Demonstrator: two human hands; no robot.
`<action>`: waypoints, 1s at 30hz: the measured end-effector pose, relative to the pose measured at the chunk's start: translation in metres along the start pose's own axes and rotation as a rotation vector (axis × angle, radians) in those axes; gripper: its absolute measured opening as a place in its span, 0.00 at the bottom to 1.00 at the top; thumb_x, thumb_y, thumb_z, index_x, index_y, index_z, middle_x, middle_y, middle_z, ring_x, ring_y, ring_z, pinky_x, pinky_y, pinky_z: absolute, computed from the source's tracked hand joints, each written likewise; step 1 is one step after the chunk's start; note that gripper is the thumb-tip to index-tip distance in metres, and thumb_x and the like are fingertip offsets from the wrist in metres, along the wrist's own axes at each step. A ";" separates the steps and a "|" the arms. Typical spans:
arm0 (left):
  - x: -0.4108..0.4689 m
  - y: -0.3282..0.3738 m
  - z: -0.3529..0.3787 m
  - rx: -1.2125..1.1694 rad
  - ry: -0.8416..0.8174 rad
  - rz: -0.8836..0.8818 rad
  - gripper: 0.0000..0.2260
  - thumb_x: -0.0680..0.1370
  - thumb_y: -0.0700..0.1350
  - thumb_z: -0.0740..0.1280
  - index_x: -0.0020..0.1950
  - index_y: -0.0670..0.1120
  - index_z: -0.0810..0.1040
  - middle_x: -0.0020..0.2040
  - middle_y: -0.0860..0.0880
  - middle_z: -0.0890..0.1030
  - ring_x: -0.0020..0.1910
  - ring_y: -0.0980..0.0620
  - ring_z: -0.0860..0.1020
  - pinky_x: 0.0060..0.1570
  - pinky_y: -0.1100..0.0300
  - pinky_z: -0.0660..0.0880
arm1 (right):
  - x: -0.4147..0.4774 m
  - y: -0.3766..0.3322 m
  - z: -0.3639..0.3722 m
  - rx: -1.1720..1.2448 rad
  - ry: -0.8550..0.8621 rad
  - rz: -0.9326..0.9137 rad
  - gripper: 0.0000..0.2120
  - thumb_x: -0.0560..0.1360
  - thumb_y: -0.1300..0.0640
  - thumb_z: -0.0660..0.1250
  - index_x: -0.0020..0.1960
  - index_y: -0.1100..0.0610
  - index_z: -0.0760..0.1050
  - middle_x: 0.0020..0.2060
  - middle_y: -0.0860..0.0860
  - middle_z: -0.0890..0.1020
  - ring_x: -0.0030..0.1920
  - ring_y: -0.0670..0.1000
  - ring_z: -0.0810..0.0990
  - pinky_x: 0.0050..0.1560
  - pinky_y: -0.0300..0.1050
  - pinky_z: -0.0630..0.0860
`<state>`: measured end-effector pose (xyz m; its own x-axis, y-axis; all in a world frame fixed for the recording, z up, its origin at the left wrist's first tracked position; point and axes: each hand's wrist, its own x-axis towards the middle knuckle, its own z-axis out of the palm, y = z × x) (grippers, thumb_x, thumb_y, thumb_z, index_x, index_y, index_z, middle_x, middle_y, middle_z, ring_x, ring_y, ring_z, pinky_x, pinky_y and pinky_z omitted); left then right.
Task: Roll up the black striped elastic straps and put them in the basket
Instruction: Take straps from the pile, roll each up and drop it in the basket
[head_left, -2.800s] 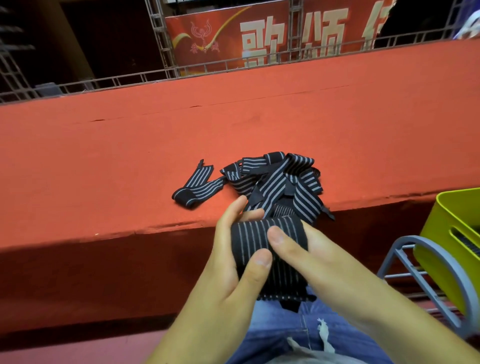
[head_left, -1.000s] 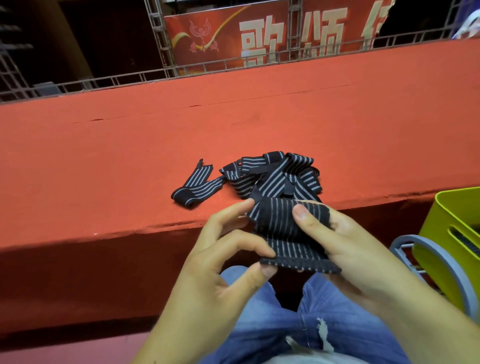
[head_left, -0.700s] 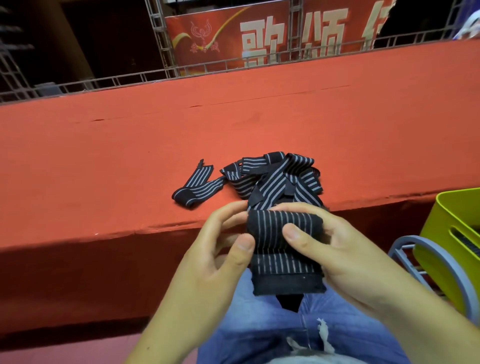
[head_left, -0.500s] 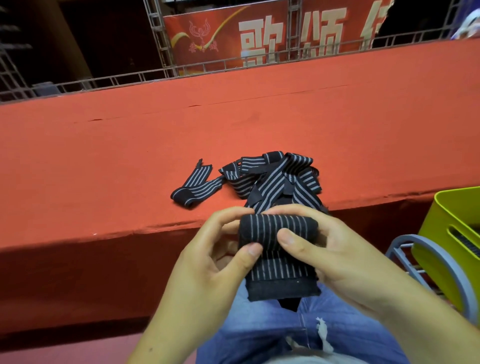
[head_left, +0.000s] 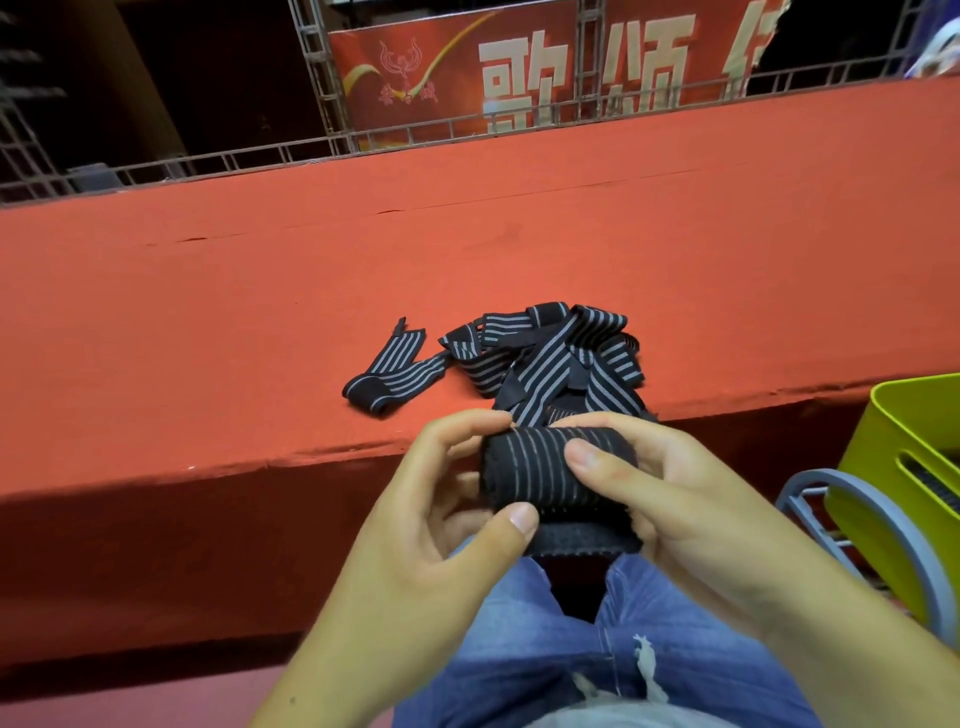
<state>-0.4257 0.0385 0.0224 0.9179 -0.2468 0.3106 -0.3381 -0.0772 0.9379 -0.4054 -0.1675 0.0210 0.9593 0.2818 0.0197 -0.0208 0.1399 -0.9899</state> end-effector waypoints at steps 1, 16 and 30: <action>0.000 0.001 0.000 -0.016 -0.004 -0.010 0.19 0.75 0.48 0.73 0.64 0.61 0.77 0.62 0.54 0.82 0.59 0.50 0.83 0.56 0.62 0.79 | 0.000 0.001 0.000 -0.010 0.007 -0.008 0.12 0.80 0.52 0.73 0.61 0.55 0.83 0.56 0.58 0.87 0.60 0.58 0.86 0.65 0.59 0.80; 0.003 0.006 -0.001 0.112 0.063 -0.075 0.19 0.75 0.37 0.76 0.57 0.60 0.82 0.53 0.56 0.87 0.53 0.56 0.85 0.51 0.68 0.78 | -0.006 -0.009 0.004 -0.222 -0.032 -0.124 0.14 0.72 0.55 0.76 0.56 0.43 0.83 0.52 0.50 0.88 0.52 0.48 0.87 0.54 0.38 0.81; 0.036 0.019 0.007 0.387 -0.138 -0.057 0.19 0.77 0.44 0.75 0.63 0.62 0.77 0.53 0.56 0.86 0.52 0.57 0.85 0.58 0.51 0.80 | 0.000 -0.009 -0.027 -0.219 0.035 -0.197 0.16 0.68 0.56 0.80 0.54 0.44 0.84 0.48 0.49 0.87 0.49 0.46 0.86 0.52 0.40 0.81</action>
<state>-0.4010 0.0217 0.0503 0.9099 -0.3570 0.2115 -0.3649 -0.4458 0.8174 -0.3978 -0.1940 0.0265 0.9481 0.2360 0.2130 0.2241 -0.0208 -0.9744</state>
